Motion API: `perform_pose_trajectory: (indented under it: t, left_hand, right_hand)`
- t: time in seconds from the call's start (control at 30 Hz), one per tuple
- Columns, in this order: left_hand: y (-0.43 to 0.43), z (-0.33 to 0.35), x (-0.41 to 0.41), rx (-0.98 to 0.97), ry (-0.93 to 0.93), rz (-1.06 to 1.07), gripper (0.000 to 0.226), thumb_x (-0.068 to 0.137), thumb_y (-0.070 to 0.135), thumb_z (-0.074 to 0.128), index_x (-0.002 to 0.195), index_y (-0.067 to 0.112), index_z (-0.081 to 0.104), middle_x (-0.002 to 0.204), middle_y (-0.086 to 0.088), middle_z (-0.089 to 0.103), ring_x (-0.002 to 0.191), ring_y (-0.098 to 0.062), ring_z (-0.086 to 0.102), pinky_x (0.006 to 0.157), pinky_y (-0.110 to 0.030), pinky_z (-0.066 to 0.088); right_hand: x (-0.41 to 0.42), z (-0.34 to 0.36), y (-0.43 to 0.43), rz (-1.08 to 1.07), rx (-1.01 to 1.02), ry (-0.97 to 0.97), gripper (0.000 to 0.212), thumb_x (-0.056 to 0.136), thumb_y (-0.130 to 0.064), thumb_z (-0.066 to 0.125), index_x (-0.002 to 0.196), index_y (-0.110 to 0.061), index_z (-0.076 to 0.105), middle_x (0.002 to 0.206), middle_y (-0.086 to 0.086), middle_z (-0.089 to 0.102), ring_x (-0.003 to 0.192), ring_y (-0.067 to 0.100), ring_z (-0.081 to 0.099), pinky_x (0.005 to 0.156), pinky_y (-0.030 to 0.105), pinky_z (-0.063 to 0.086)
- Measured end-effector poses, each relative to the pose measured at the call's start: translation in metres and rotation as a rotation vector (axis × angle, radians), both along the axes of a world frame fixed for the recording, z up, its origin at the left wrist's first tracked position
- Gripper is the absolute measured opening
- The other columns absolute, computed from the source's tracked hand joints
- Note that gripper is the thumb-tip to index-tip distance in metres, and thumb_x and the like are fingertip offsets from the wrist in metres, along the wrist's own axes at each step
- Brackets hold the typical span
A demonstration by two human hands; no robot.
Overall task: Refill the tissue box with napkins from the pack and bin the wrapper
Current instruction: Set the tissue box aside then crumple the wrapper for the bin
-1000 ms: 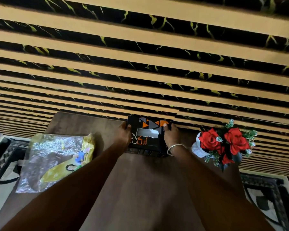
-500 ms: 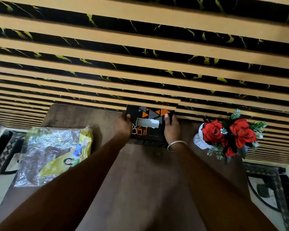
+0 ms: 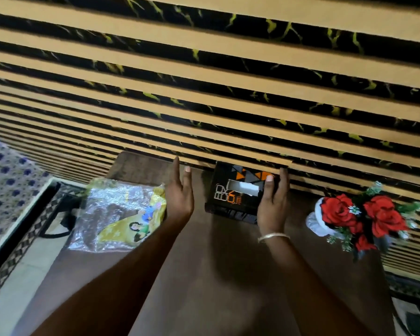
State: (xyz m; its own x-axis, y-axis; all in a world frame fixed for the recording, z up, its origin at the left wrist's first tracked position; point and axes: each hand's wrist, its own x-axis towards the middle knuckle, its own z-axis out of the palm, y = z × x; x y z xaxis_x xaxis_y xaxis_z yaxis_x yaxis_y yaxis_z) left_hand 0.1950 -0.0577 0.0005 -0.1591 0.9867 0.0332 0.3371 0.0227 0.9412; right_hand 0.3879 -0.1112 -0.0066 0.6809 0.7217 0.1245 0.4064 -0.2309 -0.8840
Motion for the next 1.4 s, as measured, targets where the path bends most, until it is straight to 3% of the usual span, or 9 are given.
perform_pose_trajectory:
  t: [0.13, 0.3, 0.4, 0.47, 0.7, 0.93, 1.13, 1.23, 1.4]
  left_hand:
    - [-0.015, -0.019, -0.070, 0.056, 0.101, 0.174, 0.053, 0.103, 0.042, 0.040, 0.152, 0.024, 0.031, 0.157, -0.002, 0.038, 0.138, -0.030, 0.044, 0.111, -0.048, 0.040]
    - [-0.027, -0.041, -0.171, -0.077, 0.361, 0.519, 0.061, 0.095, 0.040, 0.048, 0.149, 0.014, 0.036, 0.158, -0.013, 0.032, 0.148, -0.029, 0.026, 0.120, -0.047, 0.022]
    - [-0.040, -0.046, -0.210, -0.337, 0.456, 0.626, 0.071, 0.090, 0.040, 0.058, 0.152, 0.022, 0.029, 0.162, -0.011, 0.022, 0.148, -0.036, 0.019, 0.114, -0.057, 0.017]
    - [-0.046, -0.050, -0.226, -0.525, 0.409, 0.582, 0.080, 0.088, 0.045, 0.062, 0.154, 0.029, 0.020, 0.164, -0.011, 0.015, 0.146, -0.041, 0.017, 0.113, -0.061, 0.017]
    - [-0.044, -0.060, -0.227, -0.703, 0.362, 0.257, 0.091, 0.085, 0.037, 0.069, 0.155, 0.032, 0.012, 0.163, -0.013, 0.012, 0.147, -0.042, 0.012, 0.116, -0.058, 0.018]
    - [-0.044, -0.084, -0.216, -0.651, 0.640, -0.036, 0.069, 0.081, 0.032, 0.066, 0.145, 0.030, 0.038, 0.150, -0.013, 0.034, 0.137, -0.039, 0.031, 0.114, -0.047, 0.031]
    - [-0.052, -0.084, -0.204, -0.502, 0.655, -0.169, 0.032, 0.085, 0.020, 0.059, 0.116, 0.023, 0.061, 0.124, -0.010, 0.053, 0.115, -0.031, 0.048, 0.096, -0.044, 0.047]
    - [-0.056, -0.074, -0.199, -0.443, 0.570, -0.194, 0.013, 0.088, 0.017, 0.056, 0.101, 0.019, 0.053, 0.102, -0.011, 0.061, 0.093, -0.030, 0.062, 0.074, -0.038, 0.052]
    - [-0.065, -0.060, -0.192, -0.478, 0.534, -0.217, 0.074, 0.085, 0.013, 0.063, 0.146, 0.027, 0.024, 0.097, -0.016, 0.070, 0.074, -0.026, 0.062, 0.062, -0.035, 0.048]
  right_hand:
    - [-0.071, 0.003, -0.016, 0.224, 0.104, -0.141, 0.053, 0.100, -0.044, 0.039, 0.144, -0.015, 0.044, 0.155, 0.005, 0.039, 0.144, 0.016, 0.034, 0.116, 0.035, 0.035]
    - [-0.154, -0.022, -0.022, 0.552, -0.096, -0.132, 0.058, 0.096, -0.047, 0.042, 0.143, -0.014, 0.044, 0.145, 0.008, 0.041, 0.135, 0.025, 0.045, 0.113, 0.037, 0.038]
    - [-0.186, -0.040, -0.014, 0.700, -0.399, -0.051, 0.070, 0.095, -0.037, 0.055, 0.152, -0.009, 0.025, 0.151, 0.016, 0.031, 0.144, 0.029, 0.024, 0.117, 0.031, 0.020]
    - [-0.201, -0.055, -0.006, 0.746, -0.573, 0.030, 0.082, 0.094, -0.033, 0.060, 0.156, -0.013, 0.011, 0.158, 0.016, 0.020, 0.148, 0.031, 0.014, 0.119, 0.037, 0.020]
    - [-0.232, -0.065, 0.011, 0.747, -0.701, 0.097, 0.108, 0.082, -0.004, 0.069, 0.156, -0.021, -0.009, 0.158, 0.014, 0.029, 0.139, 0.031, 0.039, 0.110, 0.033, 0.035]
    - [-0.245, -0.064, -0.003, 0.857, -0.814, -0.071, 0.115, 0.083, 0.000, 0.065, 0.150, -0.031, -0.023, 0.149, 0.019, 0.042, 0.126, 0.035, 0.052, 0.105, 0.037, 0.044]
    - [-0.249, -0.065, -0.016, 0.919, -0.861, -0.163, 0.088, 0.082, 0.004, 0.063, 0.155, -0.015, 0.018, 0.145, 0.010, 0.050, 0.128, 0.027, 0.051, 0.103, 0.025, 0.039]
    - [-0.250, -0.060, -0.021, 0.910, -0.816, -0.245, 0.069, 0.079, -0.001, 0.066, 0.143, -0.020, 0.045, 0.138, 0.005, 0.057, 0.127, 0.026, 0.053, 0.103, 0.024, 0.039]
    - [-0.247, -0.065, -0.023, 0.851, -0.784, -0.326, 0.063, 0.080, -0.006, 0.065, 0.138, -0.030, 0.054, 0.156, 0.012, 0.023, 0.133, 0.032, 0.044, 0.113, 0.031, 0.037]
